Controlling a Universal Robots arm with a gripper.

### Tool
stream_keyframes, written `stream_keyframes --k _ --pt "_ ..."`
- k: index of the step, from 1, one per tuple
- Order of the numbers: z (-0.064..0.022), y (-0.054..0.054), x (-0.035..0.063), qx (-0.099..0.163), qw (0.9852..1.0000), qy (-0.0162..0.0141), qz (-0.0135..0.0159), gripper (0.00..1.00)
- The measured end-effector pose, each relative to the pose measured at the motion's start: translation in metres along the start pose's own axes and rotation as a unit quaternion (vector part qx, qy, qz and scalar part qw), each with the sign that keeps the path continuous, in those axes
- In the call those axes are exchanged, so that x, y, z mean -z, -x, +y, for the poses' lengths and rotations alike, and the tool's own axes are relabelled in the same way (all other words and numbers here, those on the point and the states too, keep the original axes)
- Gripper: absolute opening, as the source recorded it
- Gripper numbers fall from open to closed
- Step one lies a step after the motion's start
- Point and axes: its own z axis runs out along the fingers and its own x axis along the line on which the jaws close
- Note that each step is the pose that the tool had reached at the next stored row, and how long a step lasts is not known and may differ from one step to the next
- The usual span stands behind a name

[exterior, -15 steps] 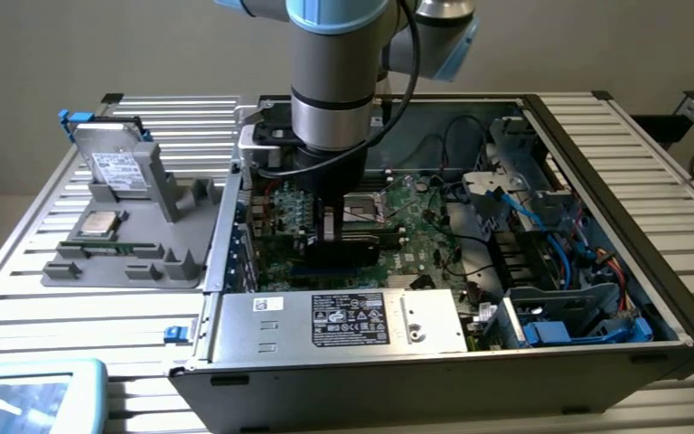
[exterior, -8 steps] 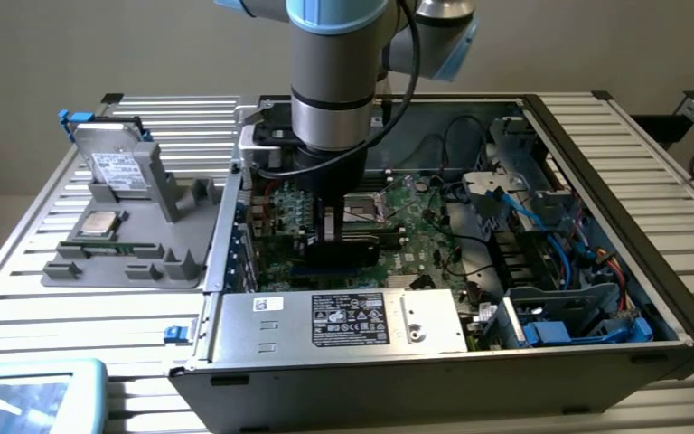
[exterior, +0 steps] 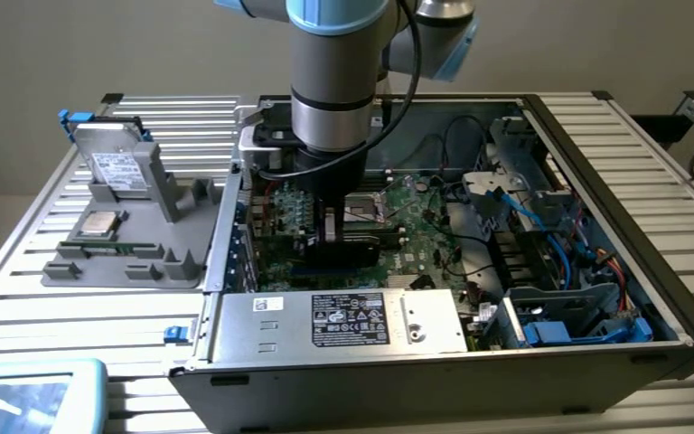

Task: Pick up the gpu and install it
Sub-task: 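Insert the gpu into the slot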

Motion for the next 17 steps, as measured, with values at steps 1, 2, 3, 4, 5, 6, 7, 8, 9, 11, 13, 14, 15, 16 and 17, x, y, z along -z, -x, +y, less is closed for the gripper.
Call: stream_keyframes --k 1,2,3,4,5,6,7,8,9,11,13,14,15,16,17 --pt "0.0000 0.0000 0.0000 0.000 1.0000 0.0000 0.0000 0.27" --pt "0.0000 0.0000 0.0000 0.000 1.0000 0.0000 0.0000 0.27" --pt "0.0000 0.0000 0.0000 0.001 1.0000 0.0000 0.0000 0.27" --pt "0.0000 0.0000 0.0000 0.001 1.0000 -0.0001 0.0000 0.27" --pt "0.0000 0.0000 0.0000 0.002 1.0000 -0.0001 0.0000 0.27" --pt "0.0000 0.0000 0.0000 0.002 1.0000 -0.0001 0.0001 0.27" --pt "0.0000 0.0000 0.0000 0.002 1.0000 -0.0001 0.0000 0.27" --pt "0.0001 0.0000 0.0000 0.002 1.0000 -0.0002 0.0001 0.27" --pt "0.0001 0.0000 0.0000 0.002 1.0000 -0.0001 0.0001 0.27" --pt "0.0001 0.0000 0.0001 0.003 1.0000 -0.0001 0.0001 0.27" --pt "0.0001 -0.0001 0.0001 0.003 1.0000 -0.0001 0.0002 0.27" --pt "0.0002 -0.0001 0.0001 0.004 1.0000 -0.0002 0.0001 0.27" --pt "0.0002 -0.0001 0.0001 0.004 1.0000 -0.0002 0.0002 0.27" --pt "0.0002 -0.0001 0.0001 0.004 1.0000 -0.0002 0.0002 0.27" --pt "0.0002 -0.0001 0.0001 0.004 1.0000 -0.0002 0.0002 0.27"
